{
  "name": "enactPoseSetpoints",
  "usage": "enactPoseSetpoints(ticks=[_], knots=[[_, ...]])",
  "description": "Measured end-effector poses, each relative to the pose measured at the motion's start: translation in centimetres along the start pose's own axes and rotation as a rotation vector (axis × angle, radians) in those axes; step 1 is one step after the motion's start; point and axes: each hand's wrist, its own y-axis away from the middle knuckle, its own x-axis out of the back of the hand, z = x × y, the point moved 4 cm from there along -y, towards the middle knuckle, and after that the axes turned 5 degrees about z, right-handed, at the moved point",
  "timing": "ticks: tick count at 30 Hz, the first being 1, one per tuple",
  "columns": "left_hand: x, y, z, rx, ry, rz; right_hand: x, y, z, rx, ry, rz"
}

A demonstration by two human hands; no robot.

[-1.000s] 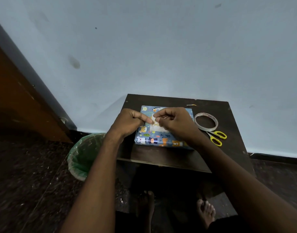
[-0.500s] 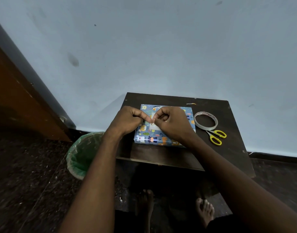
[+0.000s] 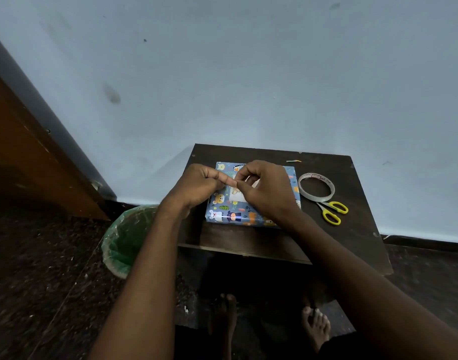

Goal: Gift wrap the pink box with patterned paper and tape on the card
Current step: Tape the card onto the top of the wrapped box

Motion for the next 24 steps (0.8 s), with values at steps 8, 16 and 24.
enactPoseSetpoints(ticks=[8, 16, 24], knots=[[0.3, 0.2, 0.1, 0.065, 0.021, -0.026, -0.1, 0.2, 0.5, -0.243, -0.184, -0.069], [0.8, -0.1, -0.6, 0.086, -0.085, -0.019, -0.3, 0.6, 0.7, -0.479, -0.339, -0.174], [0.8, -0.4, -1.3, 0.095, -0.121, -0.082, -0.7, 1.2, 0.6, -0.577, -0.34, -0.125]])
